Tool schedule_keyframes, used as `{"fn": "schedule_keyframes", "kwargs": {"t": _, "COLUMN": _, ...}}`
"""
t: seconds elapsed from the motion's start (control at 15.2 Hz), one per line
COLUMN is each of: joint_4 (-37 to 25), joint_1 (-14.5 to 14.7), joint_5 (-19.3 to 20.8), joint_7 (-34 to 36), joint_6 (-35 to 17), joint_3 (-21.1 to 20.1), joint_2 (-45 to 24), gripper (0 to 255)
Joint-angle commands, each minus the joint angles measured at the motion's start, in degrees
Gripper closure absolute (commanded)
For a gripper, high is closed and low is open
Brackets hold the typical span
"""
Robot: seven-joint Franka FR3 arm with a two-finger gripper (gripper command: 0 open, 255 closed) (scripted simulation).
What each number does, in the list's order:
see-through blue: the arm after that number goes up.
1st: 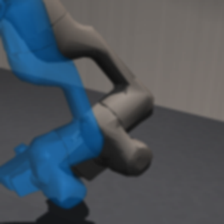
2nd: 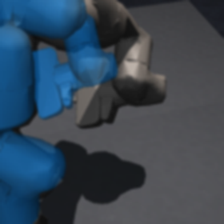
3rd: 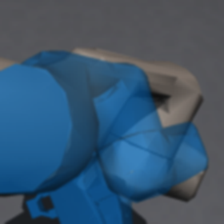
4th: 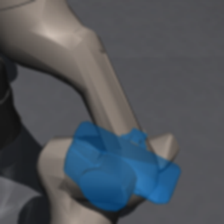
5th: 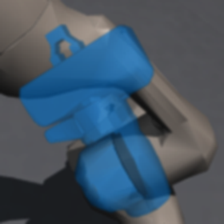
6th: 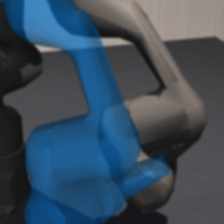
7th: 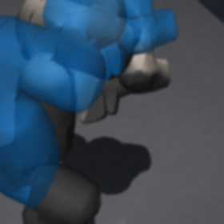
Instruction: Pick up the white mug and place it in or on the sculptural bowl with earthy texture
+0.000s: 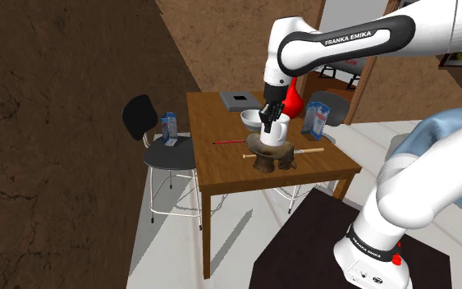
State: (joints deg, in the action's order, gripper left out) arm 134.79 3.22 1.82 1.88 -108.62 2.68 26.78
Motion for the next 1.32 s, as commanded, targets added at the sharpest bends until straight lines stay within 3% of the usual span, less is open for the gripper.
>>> {"fn": "schedule_keyframes", "kwargs": {"t": 0.0, "joint_4": 0.0, "joint_1": 0.0, "joint_5": 0.0, "joint_7": 0.0, "joint_6": 0.0, "joint_3": 0.0, "joint_2": 0.0, "gripper": 255}}
{"fn": "schedule_keyframes", "kwargs": {"t": 0.07, "joint_4": 0.0, "joint_1": 0.0, "joint_5": 0.0, "joint_7": 0.0, "joint_6": 0.0, "joint_3": 0.0, "joint_2": 0.0, "gripper": 255}}
{"fn": "schedule_keyframes", "kwargs": {"t": 0.13, "joint_4": 0.0, "joint_1": 0.0, "joint_5": 0.0, "joint_7": 0.0, "joint_6": 0.0, "joint_3": 0.0, "joint_2": 0.0, "gripper": 0}}
{"fn": "schedule_keyframes", "kwargs": {"t": 0.46, "joint_4": 0.0, "joint_1": 0.0, "joint_5": 0.0, "joint_7": 0.0, "joint_6": 0.0, "joint_3": 0.0, "joint_2": 0.0, "gripper": 0}}
{"fn": "schedule_keyframes", "kwargs": {"t": 0.73, "joint_4": -6.9, "joint_1": 0.1, "joint_5": -0.1, "joint_7": 0.0, "joint_6": 7.4, "joint_3": -0.2, "joint_2": 0.5, "gripper": 0}}
{"fn": "schedule_keyframes", "kwargs": {"t": 1.25, "joint_4": -6.9, "joint_1": 0.1, "joint_5": -0.1, "joint_7": 0.0, "joint_6": 7.4, "joint_3": -0.2, "joint_2": 0.5, "gripper": 0}}
